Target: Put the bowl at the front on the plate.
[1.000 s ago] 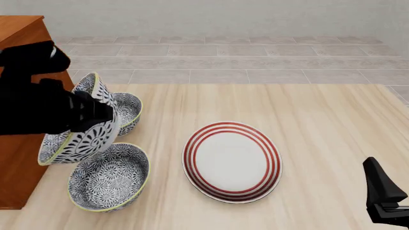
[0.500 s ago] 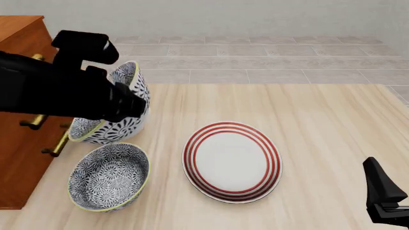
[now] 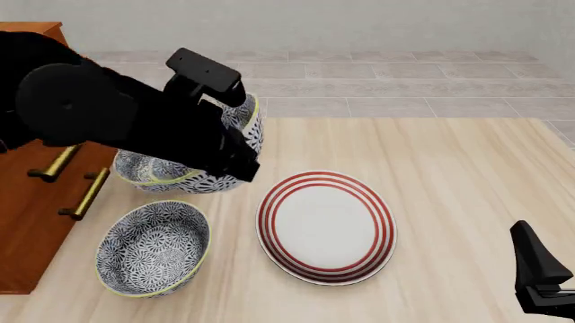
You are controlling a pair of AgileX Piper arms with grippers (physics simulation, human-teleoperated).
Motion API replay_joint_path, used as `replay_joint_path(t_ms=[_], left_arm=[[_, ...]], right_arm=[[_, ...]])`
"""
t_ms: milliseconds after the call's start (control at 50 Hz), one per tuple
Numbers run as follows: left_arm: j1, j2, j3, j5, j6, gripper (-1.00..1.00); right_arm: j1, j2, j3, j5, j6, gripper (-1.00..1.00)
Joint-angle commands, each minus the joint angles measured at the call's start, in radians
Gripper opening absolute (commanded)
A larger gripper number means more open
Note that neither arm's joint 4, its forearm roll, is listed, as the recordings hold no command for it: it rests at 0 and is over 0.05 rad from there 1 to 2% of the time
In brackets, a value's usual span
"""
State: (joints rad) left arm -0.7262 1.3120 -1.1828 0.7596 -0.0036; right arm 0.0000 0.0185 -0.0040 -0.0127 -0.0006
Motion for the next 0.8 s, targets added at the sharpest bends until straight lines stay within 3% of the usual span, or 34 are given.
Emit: replay_joint_path(t_ms=[20, 540, 800], left_arm=[[-0.036, 0.089, -0.025, -0.014, 0.052, -1.0], [-0.14, 0.265, -0.145, -0.009, -0.001, -1.0], [-0.17, 0.318, -0.156, -0.027, -0.001, -1.0]], right_arm=[[0.0, -0.005, 0.0, 0.004, 0.0, 1.0], [0.0, -0.005, 0.0, 0.004, 0.0, 1.0], [0.0, -0.005, 0.0, 0.004, 0.0, 1.0]])
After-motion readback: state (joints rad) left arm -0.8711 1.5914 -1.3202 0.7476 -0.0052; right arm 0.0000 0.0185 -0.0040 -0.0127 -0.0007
